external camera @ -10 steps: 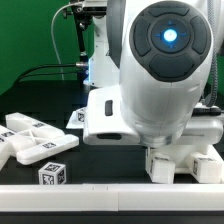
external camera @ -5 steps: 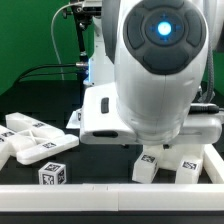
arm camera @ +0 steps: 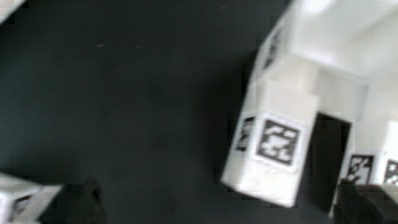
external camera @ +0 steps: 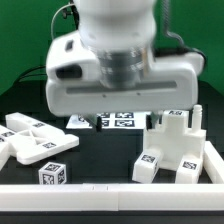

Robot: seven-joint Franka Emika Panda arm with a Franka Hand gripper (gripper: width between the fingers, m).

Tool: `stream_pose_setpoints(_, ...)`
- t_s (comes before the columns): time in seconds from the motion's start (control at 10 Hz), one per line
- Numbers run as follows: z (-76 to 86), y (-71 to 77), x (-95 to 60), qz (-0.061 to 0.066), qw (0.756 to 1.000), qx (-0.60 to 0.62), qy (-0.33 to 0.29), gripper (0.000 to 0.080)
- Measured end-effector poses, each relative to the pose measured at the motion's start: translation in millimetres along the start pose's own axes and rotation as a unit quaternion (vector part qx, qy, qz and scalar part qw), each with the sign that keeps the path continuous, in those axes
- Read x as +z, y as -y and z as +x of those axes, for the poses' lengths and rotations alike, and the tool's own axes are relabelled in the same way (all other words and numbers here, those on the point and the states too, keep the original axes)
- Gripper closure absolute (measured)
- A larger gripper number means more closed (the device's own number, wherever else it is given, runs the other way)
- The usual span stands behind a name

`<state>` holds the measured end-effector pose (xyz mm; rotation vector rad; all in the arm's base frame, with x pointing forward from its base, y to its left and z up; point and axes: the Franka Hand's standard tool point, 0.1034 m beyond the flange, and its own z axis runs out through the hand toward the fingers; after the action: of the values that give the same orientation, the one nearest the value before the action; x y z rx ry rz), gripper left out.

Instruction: Assemble chair

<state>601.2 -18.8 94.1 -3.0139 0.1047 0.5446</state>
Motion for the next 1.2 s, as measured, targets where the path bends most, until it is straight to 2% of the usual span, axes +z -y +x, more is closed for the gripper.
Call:
stream_pose_setpoints(0.2, 5.8, -1.4, -1.8, -0.005, 0.997, 0.003, -0.080, 0.0151)
stream_pose_setpoints(0.5, 2.3, -5.7, 1.6, -0.004, 0.997, 0.008, -0.080, 0.0151)
stream_pose_setpoints(0.7, -7.6, -39.6, 4.7, -0.005, 0.997, 0.036, -0.074, 0.0151)
stream_pose_setpoints(0.8, -17.8, -56.4, 6.0, -0.005, 0.995, 0.069, -0.069, 0.0151)
stream_pose_setpoints(0.9, -20.4, -63.8, 6.7, -0.006, 0.993, 0.082, -0.082, 0.0151)
stream_pose_setpoints(1.0, -15.4, -62.6, 4.7, -0.008, 0.991, 0.082, -0.103, 0.0151)
stream_pose_setpoints(1.2, -16.0, -59.6, 7.0, 0.003, 0.981, 0.165, -0.100, 0.0151)
